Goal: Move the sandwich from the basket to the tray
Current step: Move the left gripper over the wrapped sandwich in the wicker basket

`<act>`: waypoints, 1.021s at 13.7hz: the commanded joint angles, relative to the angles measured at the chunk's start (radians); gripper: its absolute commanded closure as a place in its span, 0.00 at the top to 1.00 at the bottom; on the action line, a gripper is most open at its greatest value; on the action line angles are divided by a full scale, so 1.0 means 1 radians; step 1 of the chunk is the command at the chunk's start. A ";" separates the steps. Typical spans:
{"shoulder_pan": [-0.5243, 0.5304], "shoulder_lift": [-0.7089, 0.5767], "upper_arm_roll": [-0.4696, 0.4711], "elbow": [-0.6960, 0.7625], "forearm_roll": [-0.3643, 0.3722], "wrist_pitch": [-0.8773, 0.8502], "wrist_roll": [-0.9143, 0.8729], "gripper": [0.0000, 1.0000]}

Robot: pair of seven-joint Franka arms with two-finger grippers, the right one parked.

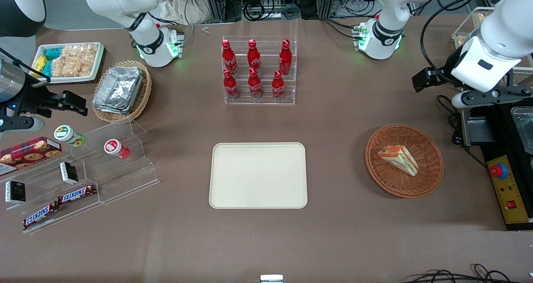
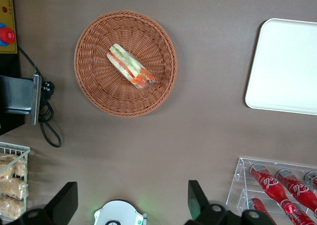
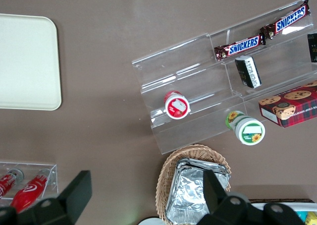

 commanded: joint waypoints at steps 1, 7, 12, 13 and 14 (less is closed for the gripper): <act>-0.015 0.019 0.011 0.031 0.016 -0.019 0.003 1.00; 0.054 0.111 0.011 -0.010 0.014 0.060 -0.222 1.00; 0.074 0.102 0.013 -0.304 0.017 0.390 -0.478 1.00; 0.074 0.105 0.013 -0.349 0.017 0.451 -0.522 1.00; 0.074 0.108 0.013 -0.392 0.017 0.511 -0.558 1.00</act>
